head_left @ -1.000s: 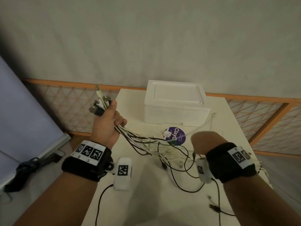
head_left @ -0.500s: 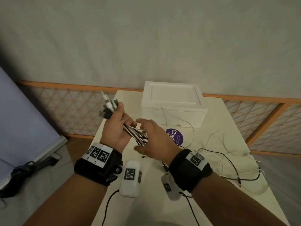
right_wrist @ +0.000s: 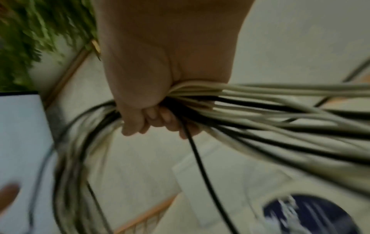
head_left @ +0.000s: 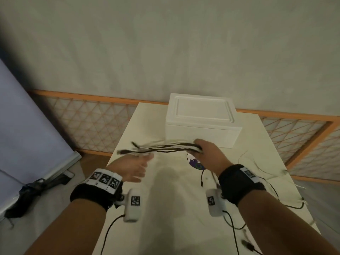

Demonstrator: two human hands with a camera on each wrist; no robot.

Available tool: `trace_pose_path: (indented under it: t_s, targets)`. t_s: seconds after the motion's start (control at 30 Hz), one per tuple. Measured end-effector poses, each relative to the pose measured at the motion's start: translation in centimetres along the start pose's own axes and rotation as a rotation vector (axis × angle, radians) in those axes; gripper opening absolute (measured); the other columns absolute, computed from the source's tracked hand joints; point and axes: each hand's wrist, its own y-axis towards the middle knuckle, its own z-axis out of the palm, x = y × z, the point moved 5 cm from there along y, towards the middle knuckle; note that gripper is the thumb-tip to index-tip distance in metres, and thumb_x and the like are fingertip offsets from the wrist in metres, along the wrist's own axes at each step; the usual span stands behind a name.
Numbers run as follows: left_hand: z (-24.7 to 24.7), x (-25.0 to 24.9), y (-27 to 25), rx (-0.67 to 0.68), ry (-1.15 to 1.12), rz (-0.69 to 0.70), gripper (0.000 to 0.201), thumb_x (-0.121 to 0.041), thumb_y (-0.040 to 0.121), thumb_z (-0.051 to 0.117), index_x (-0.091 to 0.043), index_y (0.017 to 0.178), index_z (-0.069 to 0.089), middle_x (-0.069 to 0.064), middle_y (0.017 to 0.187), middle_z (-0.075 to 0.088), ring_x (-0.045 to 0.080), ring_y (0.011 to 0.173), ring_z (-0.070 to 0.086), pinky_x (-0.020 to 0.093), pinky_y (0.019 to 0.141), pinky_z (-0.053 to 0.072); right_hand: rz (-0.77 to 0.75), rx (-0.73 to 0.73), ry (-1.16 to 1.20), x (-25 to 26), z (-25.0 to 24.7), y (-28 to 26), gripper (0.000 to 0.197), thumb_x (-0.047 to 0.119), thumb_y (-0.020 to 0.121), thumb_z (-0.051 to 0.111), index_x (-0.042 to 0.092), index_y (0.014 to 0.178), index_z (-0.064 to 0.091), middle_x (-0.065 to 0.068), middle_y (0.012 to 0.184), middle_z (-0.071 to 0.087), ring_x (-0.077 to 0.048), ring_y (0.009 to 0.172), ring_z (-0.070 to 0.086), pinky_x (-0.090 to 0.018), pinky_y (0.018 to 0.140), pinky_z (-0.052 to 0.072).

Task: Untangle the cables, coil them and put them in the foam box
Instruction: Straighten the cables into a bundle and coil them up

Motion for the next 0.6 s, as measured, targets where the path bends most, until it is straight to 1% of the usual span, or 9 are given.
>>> trace_pose_path:
  t_s: [0.03, 0.1, 0.17, 0.23, 0.27, 0.33, 0.4, 0.53, 0.6]
  targets:
    - [0.3, -0.1, -0.1, -0.028, 0.248, 0.024, 0.064, -0.063, 0.056, 0.078, -0.007, 0.087, 0.067, 0.008, 0.084, 0.072, 0.020, 0.077, 0.066, 0.033, 0.072, 0.053, -0.036, 0.009, -0.054, 0.8, -0.7, 0.4, 0.021, 0.035, 0.090, 0.059, 0.015, 0.089, 0.056, -0.003, 0.077, 0.060, -0.022, 0.074, 0.055, -0.035, 0.070, 0.044]
    - [0.9, -2.4, -0.3, -0.204, 0.586, 0.226, 0.055, -0.059, 0.061, 0.080, -0.010, 0.081, 0.065, 0.004, 0.078, 0.071, 0.016, 0.070, 0.062, 0.027, 0.064, 0.048, -0.114, 0.072, -0.220, 2.5, -1.4, 1.0, 0.017, 0.031, 0.092, 0.055, 0.014, 0.093, 0.055, -0.004, 0.084, 0.061, -0.025, 0.081, 0.057, -0.037, 0.072, 0.046]
    - [2.6, -6.0, -1.5, -0.376, 0.660, 0.573, 0.056, -0.045, 0.059, 0.086, -0.017, 0.097, 0.055, -0.005, 0.092, 0.061, 0.014, 0.084, 0.056, 0.026, 0.068, 0.042, -0.194, 0.119, -0.348, 4.5, -1.1, 1.2, 0.014, 0.025, 0.090, 0.054, 0.013, 0.097, 0.055, -0.006, 0.092, 0.063, -0.026, 0.087, 0.058, -0.037, 0.073, 0.046]
    - [6.1, -8.4, -2.2, -0.271, 0.681, 0.822, 0.087, -0.029, 0.056, 0.089, -0.020, 0.129, 0.042, -0.007, 0.108, 0.055, 0.013, 0.100, 0.052, 0.028, 0.084, 0.042, -0.259, 0.121, -0.372, 6.4, -0.5, 1.4, 0.016, 0.017, 0.086, 0.055, 0.010, 0.101, 0.057, -0.009, 0.092, 0.064, -0.027, 0.086, 0.060, -0.037, 0.072, 0.046]
    - [7.7, -9.0, -2.4, -0.199, 0.682, 0.862, 0.099, -0.021, 0.059, 0.087, -0.021, 0.140, 0.030, -0.004, 0.109, 0.057, 0.013, 0.100, 0.054, 0.029, 0.086, 0.043, -0.270, 0.113, -0.389, 7.2, -0.3, 1.6, 0.019, 0.013, 0.085, 0.053, 0.008, 0.103, 0.057, -0.010, 0.092, 0.065, -0.028, 0.084, 0.061, -0.037, 0.070, 0.046]
    - [9.1, -9.6, -2.1, -0.175, 0.623, 0.892, 0.097, -0.012, 0.069, 0.078, -0.024, 0.146, 0.019, -0.001, 0.095, 0.061, 0.015, 0.086, 0.061, 0.030, 0.076, 0.048, -0.252, 0.080, -0.458, 7.8, -0.5, 2.0, 0.021, 0.009, 0.088, 0.046, 0.003, 0.106, 0.057, -0.013, 0.091, 0.065, -0.027, 0.082, 0.061, -0.034, 0.067, 0.043]
    - [9.2, -9.8, -1.7, -0.202, 0.619, 0.877, 0.088, -0.010, 0.074, 0.072, -0.024, 0.145, 0.021, -0.002, 0.084, 0.062, 0.017, 0.078, 0.063, 0.032, 0.070, 0.049, -0.223, 0.069, -0.466, 7.4, -0.8, 1.9, 0.023, 0.008, 0.089, 0.044, 0.002, 0.108, 0.056, -0.014, 0.092, 0.064, -0.028, 0.083, 0.061, -0.033, 0.067, 0.041]
    - [10.1, -8.7, -1.0, -0.214, 0.909, 0.771, 0.091, -0.022, 0.075, 0.074, -0.024, 0.148, 0.018, 0.000, 0.098, 0.067, 0.019, 0.084, 0.064, 0.038, 0.075, 0.054, -0.121, 0.105, -0.163, 5.1, 0.0, 0.0, 0.029, 0.011, 0.083, 0.056, 0.006, 0.111, 0.050, -0.008, 0.086, 0.062, -0.025, 0.076, 0.061, -0.035, 0.066, 0.048]
    - [9.8, -8.0, -0.7, -0.260, 1.067, 0.728, 0.075, -0.028, 0.078, 0.072, -0.024, 0.141, 0.033, -0.001, 0.097, 0.066, 0.023, 0.087, 0.065, 0.038, 0.072, 0.053, -0.026, 0.086, -0.020, 2.8, 1.1, -1.2, 0.034, 0.016, 0.078, 0.064, 0.014, 0.103, 0.042, 0.001, 0.078, 0.058, -0.020, 0.068, 0.059, -0.034, 0.061, 0.048]
